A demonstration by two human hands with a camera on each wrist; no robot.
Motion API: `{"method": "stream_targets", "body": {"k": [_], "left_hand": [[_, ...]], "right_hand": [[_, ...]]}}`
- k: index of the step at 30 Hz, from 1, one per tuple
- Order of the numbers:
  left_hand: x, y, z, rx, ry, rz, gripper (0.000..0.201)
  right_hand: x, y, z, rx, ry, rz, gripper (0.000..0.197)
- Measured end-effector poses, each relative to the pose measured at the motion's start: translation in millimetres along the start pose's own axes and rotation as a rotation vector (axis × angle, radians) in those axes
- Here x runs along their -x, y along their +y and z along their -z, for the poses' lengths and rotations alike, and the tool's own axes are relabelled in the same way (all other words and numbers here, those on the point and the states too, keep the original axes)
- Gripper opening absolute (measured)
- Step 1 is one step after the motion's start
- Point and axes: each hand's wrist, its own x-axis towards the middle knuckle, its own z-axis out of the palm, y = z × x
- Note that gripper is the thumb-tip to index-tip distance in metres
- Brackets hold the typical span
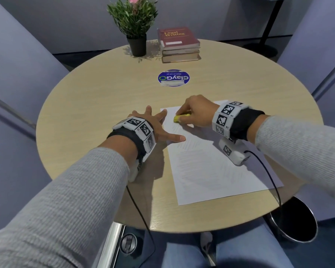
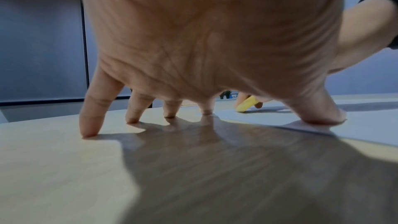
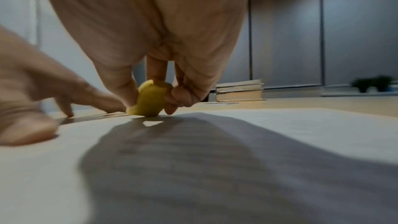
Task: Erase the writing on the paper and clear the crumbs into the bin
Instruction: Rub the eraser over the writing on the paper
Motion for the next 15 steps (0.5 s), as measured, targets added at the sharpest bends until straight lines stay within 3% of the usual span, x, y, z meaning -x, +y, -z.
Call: {"method": "stream_targets", "body": {"k": [3, 7, 11, 15], "left_hand": [[1.3, 1.0, 0.4, 0.011, -0.01, 0.005, 0.122], [-1.1, 0.0, 0.1, 0.004, -0.014, -0.003, 0.124], [0.2, 1.0, -0.3, -0.002, -0.009, 0.0, 0.124], [-1.5, -0.3, -0.7, -0.001, -0.006, -0.008, 0.123]], "right_hand": [[-2.3, 7.6, 3.9, 0.025, 0.097, -0.09, 0.03], [5.9, 0.0, 2.4, -0.023, -0.017, 0.019, 0.028], [-2.7, 5.8, 3.2, 0.018, 0.084, -0.055, 0.031], [1.3, -0.6, -1.7, 0.005, 0.006, 0.021, 0.029]]}}
